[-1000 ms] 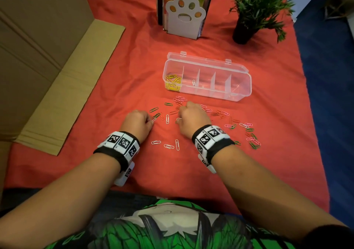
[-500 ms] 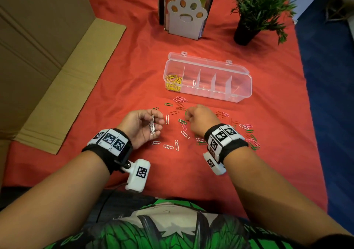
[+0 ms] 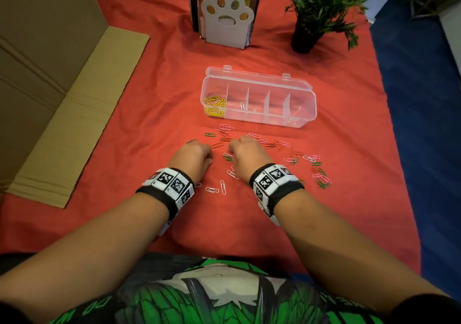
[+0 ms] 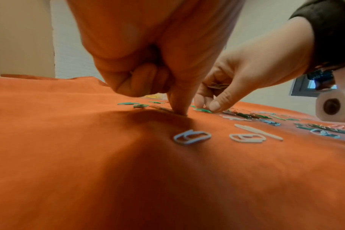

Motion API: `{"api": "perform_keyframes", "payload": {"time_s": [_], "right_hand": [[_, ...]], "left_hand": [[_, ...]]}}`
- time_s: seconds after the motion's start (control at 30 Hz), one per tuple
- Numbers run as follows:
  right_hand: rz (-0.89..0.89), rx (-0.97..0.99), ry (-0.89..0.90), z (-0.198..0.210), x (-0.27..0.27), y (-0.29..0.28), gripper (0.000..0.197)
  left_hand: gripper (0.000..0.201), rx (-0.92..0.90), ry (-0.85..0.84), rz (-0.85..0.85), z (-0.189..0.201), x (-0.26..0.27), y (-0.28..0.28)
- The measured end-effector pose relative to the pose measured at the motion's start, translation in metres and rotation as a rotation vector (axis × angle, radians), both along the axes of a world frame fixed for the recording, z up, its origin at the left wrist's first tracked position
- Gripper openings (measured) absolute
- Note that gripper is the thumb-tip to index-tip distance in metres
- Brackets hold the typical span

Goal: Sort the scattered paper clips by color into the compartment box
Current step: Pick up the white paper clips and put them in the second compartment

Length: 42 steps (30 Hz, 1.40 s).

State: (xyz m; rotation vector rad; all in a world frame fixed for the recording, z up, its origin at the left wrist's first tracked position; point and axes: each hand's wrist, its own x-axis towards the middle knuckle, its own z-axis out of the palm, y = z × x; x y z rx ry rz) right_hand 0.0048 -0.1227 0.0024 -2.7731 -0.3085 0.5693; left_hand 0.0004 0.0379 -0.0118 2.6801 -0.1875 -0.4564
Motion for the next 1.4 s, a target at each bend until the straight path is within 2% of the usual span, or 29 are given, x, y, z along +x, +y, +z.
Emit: {"api": "perform_keyframes", "payload": {"time_s": [0.17, 0.37, 0.47, 0.57, 0.67, 0.73, 0.83, 1.0, 1.1, 1.17, 1.23, 1.33, 1.4], "right_hand": [[0.093, -0.089, -0.001, 0.003, -0.003, 0.005, 0.033], [-0.020, 0.000, 0.042, 0.010, -0.002, -0.002, 0.028], [0.042, 0.019, 0.047, 0.007, -0.006, 0.006, 0.026], [0.081, -0.043, 0.077, 0.005, -0.013, -0.001, 0.023], [0.081, -0.110, 0.101, 0.009, -0.013, -0.013, 0.027], [0.039, -0.065, 0.112, 0.014, -0.009, -0.017, 0.027], [0.035, -0.050, 0.090, 0.016, -0.007, -0.013, 0.024], [0.111, -0.221, -0.038, 0.007, -0.024, -0.003, 0.026], [0.058, -0.155, -0.026, 0.002, -0.022, -0.011, 0.026], [-0.038, -0.071, 0.019, 0.001, -0.016, -0.021, 0.019], [-0.109, -0.012, 0.058, 0.003, -0.011, -0.031, 0.014], [-0.037, -0.036, 0.057, 0.004, -0.014, -0.039, 0.015], [0.033, -0.083, 0.036, 0.002, -0.023, -0.036, 0.018]], "left_hand": [[0.024, 0.005, 0.004, -0.005, -0.001, -0.004, 0.004], [0.020, -0.044, -0.010, 0.062, 0.002, -0.010, 0.018], [0.023, -0.023, 0.000, 0.060, 0.002, -0.012, 0.020], [0.022, -0.012, 0.041, 0.030, 0.003, -0.013, 0.021], [0.019, -0.047, 0.055, 0.067, 0.006, -0.012, 0.021], [0.016, -0.067, 0.047, 0.087, 0.009, -0.009, 0.020], [0.018, -0.031, 0.050, 0.038, 0.011, -0.004, 0.017], [0.018, 0.110, 0.037, -0.090, 0.005, -0.005, 0.015], [0.015, 0.135, 0.017, -0.130, 0.002, -0.005, 0.016], [0.013, 0.032, 0.035, -0.071, 0.002, -0.006, 0.014], [0.014, -0.176, 0.146, 0.095, 0.008, -0.007, 0.012], [0.008, -0.735, 0.513, 0.500, 0.022, -0.010, 0.013], [0.008, -1.039, 0.729, 0.651, 0.030, -0.014, 0.020]]}}
